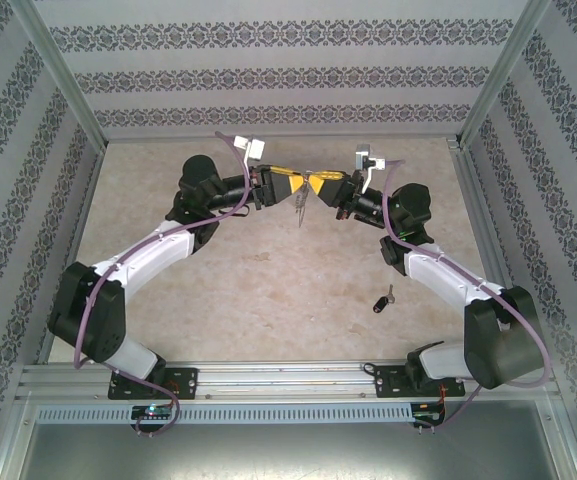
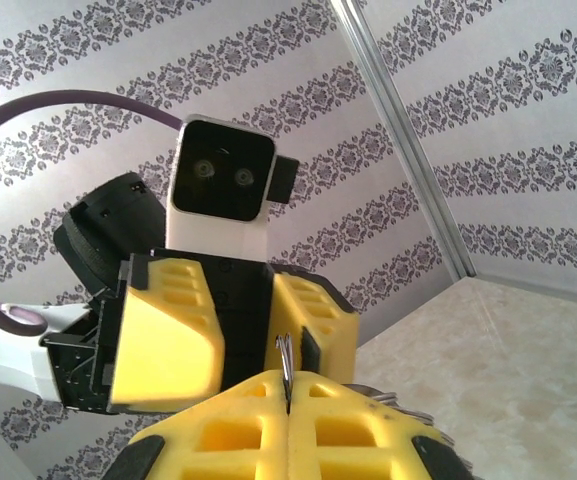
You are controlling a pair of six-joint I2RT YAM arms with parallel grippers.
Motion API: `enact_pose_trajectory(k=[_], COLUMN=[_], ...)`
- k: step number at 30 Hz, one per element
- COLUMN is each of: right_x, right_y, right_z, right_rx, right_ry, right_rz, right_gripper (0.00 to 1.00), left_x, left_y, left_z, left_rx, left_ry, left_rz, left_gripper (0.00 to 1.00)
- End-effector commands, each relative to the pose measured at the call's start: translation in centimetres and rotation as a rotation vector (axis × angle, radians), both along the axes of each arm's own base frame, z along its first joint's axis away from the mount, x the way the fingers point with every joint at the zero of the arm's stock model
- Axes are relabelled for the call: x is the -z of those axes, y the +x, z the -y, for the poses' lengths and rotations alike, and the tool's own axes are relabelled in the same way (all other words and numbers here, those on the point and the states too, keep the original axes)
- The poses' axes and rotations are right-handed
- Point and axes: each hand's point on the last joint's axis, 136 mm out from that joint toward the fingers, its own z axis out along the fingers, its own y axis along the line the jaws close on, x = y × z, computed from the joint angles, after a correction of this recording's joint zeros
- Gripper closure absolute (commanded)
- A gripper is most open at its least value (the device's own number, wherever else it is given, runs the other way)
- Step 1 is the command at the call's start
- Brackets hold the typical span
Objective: Put the keys on the keyring
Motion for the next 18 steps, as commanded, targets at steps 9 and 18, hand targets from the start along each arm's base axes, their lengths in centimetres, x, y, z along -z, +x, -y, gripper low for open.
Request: enact_pose_trajectory(k=[9,18], right_x=[-0.73,-0.45], right_y=[-0.58,-0.44], right_z=[-0.44,-0.50], right_rx=[-0.025,-0.026], right_ry=[0.025,0.023], right_rz=[0.041,0.036], right_gripper=[1.00,1.00], left_x=[-1.98,-2.16], left_y=[-0.59,-0.86], left_z=[0.98,1.57], left_rx=[0.047,0.063], left_ry=[-0.048,-0.049], left_rz=[0.064,0.069], left_gripper=[0.65,0.69])
